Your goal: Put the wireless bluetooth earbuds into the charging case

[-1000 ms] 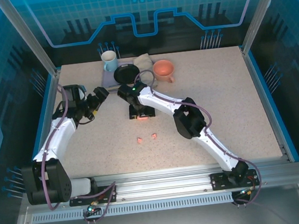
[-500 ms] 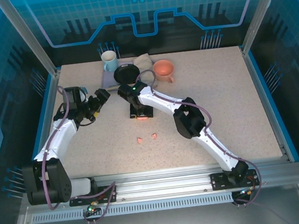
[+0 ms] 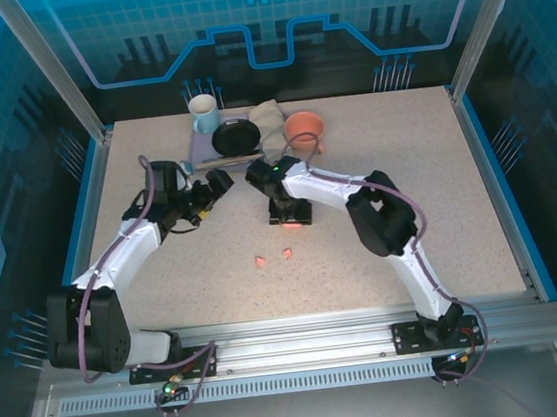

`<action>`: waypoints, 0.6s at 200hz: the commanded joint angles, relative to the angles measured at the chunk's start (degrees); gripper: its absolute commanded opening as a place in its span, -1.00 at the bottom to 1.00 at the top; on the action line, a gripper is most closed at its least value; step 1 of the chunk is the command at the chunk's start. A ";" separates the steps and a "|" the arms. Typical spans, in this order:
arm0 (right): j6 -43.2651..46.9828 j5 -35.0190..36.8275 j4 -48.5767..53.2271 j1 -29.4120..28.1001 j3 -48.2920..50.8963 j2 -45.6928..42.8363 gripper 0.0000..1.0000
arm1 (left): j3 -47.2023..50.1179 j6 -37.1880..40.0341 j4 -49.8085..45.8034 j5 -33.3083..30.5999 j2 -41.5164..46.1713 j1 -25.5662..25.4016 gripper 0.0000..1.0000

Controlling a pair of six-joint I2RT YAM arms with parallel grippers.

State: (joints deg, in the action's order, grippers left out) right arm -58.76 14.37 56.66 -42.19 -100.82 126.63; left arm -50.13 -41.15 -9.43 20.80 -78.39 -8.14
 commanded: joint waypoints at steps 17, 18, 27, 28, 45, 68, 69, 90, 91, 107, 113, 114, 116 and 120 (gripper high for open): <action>-4.25 0.56 -5.56 3.48 13.46 -12.90 -0.11 | 5.74 -3.36 11.83 -0.43 -0.57 -7.19 0.98; -4.34 0.52 -5.71 3.59 13.85 -13.16 -0.11 | 5.92 -3.43 12.17 -0.50 -0.60 -7.43 0.97; -5.22 -0.28 -7.10 4.43 16.82 -15.37 -0.11 | 7.11 -4.46 14.53 -1.36 -0.92 -9.25 0.98; -5.31 -0.34 -7.27 4.51 17.16 -15.50 -0.11 | 7.31 -4.60 14.84 -1.46 -0.95 -9.34 0.98; -7.22 -2.17 -9.79 6.39 21.41 -19.08 -0.11 | 9.35 -6.35 19.52 -3.14 -1.63 -12.60 0.97; -10.16 -5.27 -13.47 8.88 25.41 -22.82 -0.11 | 10.96 -8.03 25.90 -4.95 -3.41 -17.07 0.98; -10.24 -5.38 -13.53 8.97 25.49 -22.91 -0.11 | 10.95 -8.05 26.11 -5.01 -3.47 -17.25 0.98; -12.50 -7.54 -15.40 10.79 26.52 -24.61 -0.12 | 10.47 -8.67 30.32 -6.12 -6.85 -20.69 0.97; -12.64 -7.62 -15.47 10.85 26.58 -24.64 -0.12 | 10.44 -8.73 30.69 -6.12 -7.03 -20.77 0.98; -13.88 -9.92 -16.89 11.97 26.55 -24.88 -0.12 | 10.10 -10.30 35.17 -6.73 -10.45 -22.76 0.96; -14.52 -10.93 -17.25 12.40 26.47 -24.69 -0.12 | 10.02 -10.81 37.17 -7.02 -11.74 -23.33 0.95; -14.62 -11.11 -17.36 12.45 26.46 -24.68 -0.12 | 9.99 -10.89 37.50 -7.05 -11.94 -23.50 0.95; -14.82 -11.42 -17.50 12.65 26.46 -24.68 -0.12 | 9.97 -11.06 38.00 -7.14 -12.22 -23.74 0.95; -15.22 -12.00 -18.08 12.79 26.58 -24.57 -0.12 | 9.88 -11.34 39.29 -7.22 -13.00 -24.16 0.93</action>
State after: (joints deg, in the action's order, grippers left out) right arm -69.84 7.11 42.46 -30.85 -74.70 103.50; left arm -39.92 -49.69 19.55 16.05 -87.37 -29.98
